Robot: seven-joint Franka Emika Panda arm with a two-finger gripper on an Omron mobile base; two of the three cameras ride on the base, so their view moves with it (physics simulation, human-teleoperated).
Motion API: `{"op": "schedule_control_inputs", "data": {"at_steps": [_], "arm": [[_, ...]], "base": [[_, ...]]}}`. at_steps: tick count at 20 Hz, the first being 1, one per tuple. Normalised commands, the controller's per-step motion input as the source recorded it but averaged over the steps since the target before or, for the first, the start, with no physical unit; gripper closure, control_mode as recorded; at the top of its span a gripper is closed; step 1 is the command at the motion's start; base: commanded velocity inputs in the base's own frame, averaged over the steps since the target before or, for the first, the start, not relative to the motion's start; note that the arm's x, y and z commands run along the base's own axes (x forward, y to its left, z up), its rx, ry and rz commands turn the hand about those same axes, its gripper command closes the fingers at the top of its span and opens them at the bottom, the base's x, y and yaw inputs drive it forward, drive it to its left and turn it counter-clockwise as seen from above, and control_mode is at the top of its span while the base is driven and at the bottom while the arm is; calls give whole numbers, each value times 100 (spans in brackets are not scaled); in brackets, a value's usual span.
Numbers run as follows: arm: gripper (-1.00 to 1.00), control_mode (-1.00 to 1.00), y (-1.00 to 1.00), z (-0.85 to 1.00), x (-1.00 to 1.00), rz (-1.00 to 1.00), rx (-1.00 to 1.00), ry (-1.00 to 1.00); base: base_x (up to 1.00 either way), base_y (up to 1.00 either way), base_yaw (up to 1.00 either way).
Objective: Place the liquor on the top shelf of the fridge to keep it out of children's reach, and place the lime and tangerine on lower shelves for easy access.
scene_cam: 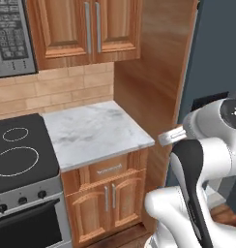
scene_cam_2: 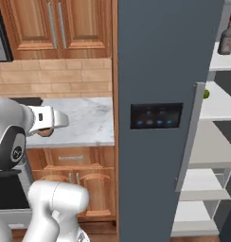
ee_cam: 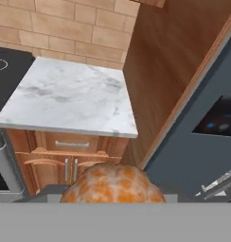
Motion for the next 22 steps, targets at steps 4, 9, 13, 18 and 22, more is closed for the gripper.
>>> {"op": "schedule_control_inputs", "data": {"at_steps": [4,9,13,18,22], "arm": [[100,100,0,0,0,0,0,0],[100,100,0,0,0,0,0,0],[100,100,0,0,0,0,0,0],[100,100,0,0,0,0,0,0],[100,100,0,0,0,0,0,0]], "base": [[5,-98,-6],[9,-98,-4],[7,-88,-1],[13,-72,0],[16,-60,0]]}}
